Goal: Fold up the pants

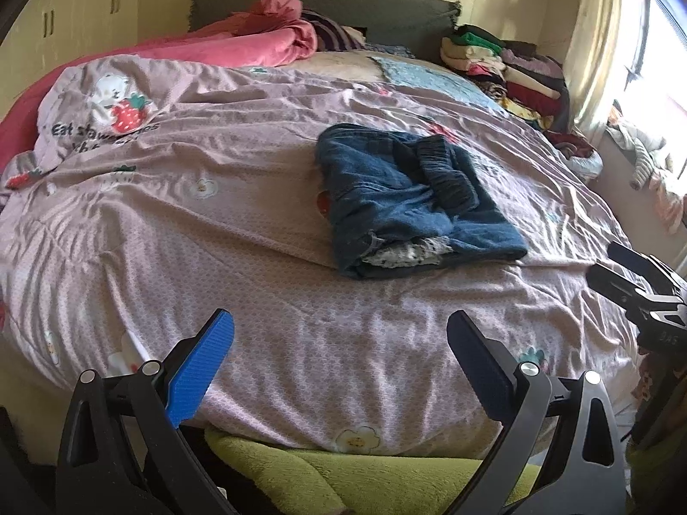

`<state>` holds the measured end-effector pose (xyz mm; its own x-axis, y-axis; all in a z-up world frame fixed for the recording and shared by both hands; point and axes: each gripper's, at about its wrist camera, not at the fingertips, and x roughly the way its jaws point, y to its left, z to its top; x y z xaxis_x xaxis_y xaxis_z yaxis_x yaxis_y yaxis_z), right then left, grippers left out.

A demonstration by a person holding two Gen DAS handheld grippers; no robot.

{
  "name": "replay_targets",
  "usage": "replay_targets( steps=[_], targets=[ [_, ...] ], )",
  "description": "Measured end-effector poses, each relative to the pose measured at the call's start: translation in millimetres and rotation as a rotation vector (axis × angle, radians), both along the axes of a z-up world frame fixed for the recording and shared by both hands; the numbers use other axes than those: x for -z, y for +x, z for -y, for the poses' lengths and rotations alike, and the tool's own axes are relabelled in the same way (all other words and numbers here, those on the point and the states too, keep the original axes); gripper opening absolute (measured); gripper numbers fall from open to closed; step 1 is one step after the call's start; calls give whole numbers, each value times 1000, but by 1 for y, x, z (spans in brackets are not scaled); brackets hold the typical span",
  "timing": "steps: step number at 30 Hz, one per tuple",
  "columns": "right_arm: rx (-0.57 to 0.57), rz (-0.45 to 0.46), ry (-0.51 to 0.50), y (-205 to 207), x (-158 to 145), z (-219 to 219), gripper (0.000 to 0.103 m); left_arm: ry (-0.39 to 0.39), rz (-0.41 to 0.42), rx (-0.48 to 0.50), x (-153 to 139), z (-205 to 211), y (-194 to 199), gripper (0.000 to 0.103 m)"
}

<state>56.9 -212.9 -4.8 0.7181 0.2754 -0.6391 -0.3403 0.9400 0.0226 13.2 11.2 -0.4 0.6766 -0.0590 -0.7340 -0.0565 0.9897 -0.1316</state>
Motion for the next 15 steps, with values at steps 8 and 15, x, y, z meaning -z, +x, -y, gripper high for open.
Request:
replay_targets(
  steps=[8,15],
  targets=[
    [134,0,-3,17,2,69,94,-9,-1,-104,-2,-62,19,99],
    [443,-72,-25,92,18,217,94,63,-93,-283,16,-161,105,99]
  ],
)
